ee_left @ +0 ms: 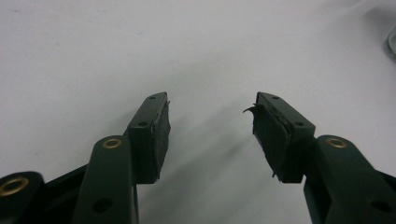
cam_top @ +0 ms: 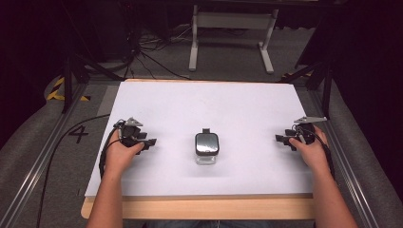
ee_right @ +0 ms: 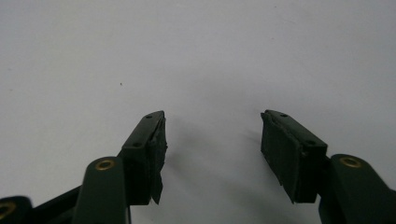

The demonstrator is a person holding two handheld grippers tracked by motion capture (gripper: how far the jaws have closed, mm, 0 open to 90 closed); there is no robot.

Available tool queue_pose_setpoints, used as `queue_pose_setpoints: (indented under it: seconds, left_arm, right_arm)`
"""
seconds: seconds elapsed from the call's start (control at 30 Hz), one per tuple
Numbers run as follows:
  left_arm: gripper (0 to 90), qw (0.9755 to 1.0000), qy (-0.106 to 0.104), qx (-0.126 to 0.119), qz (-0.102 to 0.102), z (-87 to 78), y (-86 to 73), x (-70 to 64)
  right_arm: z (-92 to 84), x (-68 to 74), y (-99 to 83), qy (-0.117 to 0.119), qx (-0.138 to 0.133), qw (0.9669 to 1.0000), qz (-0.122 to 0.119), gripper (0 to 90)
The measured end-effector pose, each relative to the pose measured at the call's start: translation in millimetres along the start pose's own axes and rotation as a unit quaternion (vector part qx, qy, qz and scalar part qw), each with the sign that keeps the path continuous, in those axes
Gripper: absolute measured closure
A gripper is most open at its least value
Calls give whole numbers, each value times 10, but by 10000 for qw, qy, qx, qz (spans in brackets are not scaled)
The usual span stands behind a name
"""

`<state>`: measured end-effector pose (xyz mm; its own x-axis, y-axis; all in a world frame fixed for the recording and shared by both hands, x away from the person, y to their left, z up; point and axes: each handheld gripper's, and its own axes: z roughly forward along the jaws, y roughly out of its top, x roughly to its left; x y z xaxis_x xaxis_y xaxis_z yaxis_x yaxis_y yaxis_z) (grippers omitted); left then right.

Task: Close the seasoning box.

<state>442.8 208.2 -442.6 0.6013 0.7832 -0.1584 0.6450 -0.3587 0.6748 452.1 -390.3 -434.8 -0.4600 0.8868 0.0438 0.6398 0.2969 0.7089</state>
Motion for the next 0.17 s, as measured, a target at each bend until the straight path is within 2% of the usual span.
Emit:
queue_pose_setpoints:
  seconds: [0.07,0.1,0.17]
  left_arm:
    - [456,10000,36,33,24,12,2,-9]
    - [445,10000,-29,16,-1,14,8,-20]
    - [432,10000,-51,-10,4,14,14,-31]
  right_arm:
    - [0,8,2,-27,-1,10000,27,404]
    - [2,25,7,-48,6,10000,12,403]
    - [5,52,24,-74,-52,9999,-101,403]
